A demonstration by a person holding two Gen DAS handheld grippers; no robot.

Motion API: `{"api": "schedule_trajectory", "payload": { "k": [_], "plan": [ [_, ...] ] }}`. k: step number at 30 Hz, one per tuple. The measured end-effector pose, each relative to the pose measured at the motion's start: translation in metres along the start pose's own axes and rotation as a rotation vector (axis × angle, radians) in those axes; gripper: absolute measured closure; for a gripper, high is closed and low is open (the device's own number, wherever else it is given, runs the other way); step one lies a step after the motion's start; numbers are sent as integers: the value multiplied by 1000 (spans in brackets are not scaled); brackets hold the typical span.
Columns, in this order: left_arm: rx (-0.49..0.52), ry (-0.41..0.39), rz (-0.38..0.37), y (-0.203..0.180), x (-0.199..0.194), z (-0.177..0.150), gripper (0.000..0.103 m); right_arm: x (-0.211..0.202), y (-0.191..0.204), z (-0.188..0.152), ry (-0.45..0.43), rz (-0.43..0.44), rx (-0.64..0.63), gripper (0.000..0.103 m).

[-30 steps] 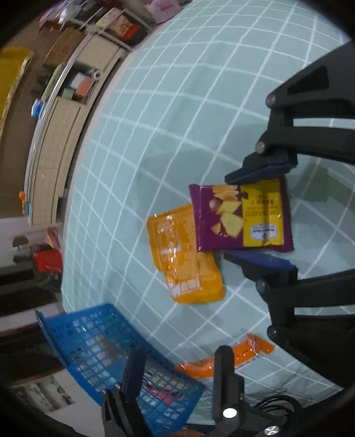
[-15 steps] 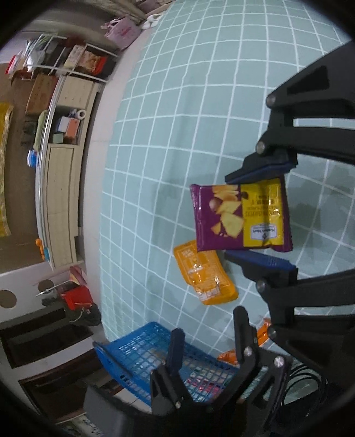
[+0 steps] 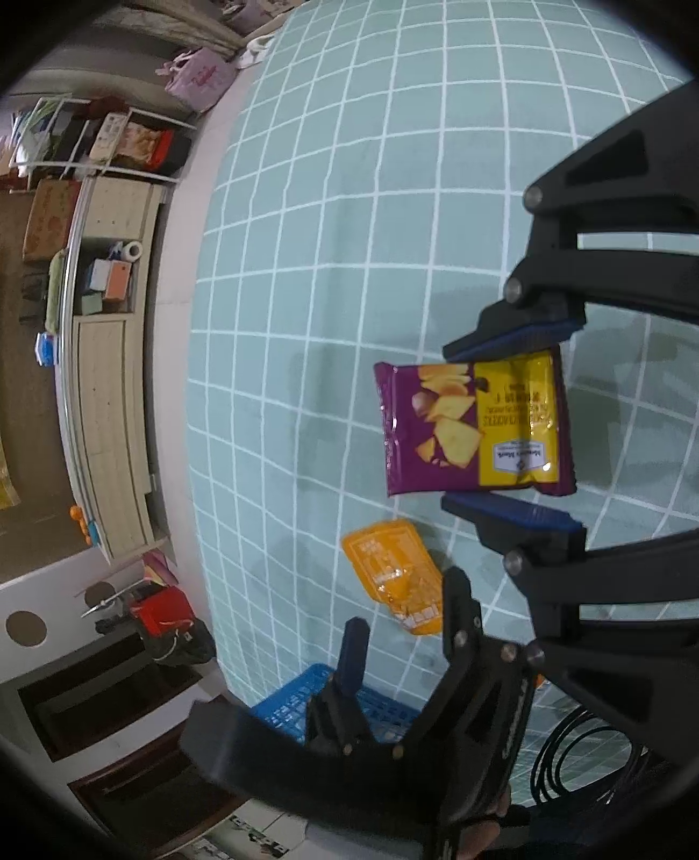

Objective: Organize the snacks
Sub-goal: 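Grasp the purple chip bag with right gripper while left grasps the orange bag, then lift both chip bags and carry them over the blue basket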

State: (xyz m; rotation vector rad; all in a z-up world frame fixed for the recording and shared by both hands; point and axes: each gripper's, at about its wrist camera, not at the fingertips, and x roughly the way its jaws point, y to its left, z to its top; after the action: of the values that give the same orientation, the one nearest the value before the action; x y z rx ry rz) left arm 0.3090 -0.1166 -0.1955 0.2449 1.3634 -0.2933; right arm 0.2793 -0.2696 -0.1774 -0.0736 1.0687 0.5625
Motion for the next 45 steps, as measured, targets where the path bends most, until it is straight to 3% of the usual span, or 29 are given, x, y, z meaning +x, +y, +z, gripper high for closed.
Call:
{"api": "schedule_trajectory", "payload": {
  "k": [5, 12, 13, 16, 22, 24, 30, 36, 45],
  "plan": [
    [40, 7, 43, -3, 15, 7, 19, -5, -4, 2, -14, 2, 16, 51],
    [-58, 6, -8, 13, 21, 9, 22, -4, -2, 1, -7, -6, -1, 51],
    [-59, 6, -10, 13, 20, 8, 24, -4, -3, 1, -5, -5, 1, 51],
    [-55, 2, -19, 18, 13, -1, 46, -2, -4, 1, 2, -7, 4, 51],
    [-48, 19, -36, 14, 11, -4, 61, 0, -3, 2, 8, 0, 4, 51],
    [-42, 14, -30, 12, 9, -5, 76, 2, -1, 1, 15, 6, 0, 51],
    [-73, 8, -36, 8, 6, -7, 88, 10, 8, -1, 39, 23, -17, 51],
    [-102, -19, -48, 10, -8, -19, 89, 9, 15, -4, 49, 35, -6, 51],
    [-96, -147, -98, 12, -79, -40, 89, -22, 32, 2, 39, -3, -6, 51]
  ]
}}
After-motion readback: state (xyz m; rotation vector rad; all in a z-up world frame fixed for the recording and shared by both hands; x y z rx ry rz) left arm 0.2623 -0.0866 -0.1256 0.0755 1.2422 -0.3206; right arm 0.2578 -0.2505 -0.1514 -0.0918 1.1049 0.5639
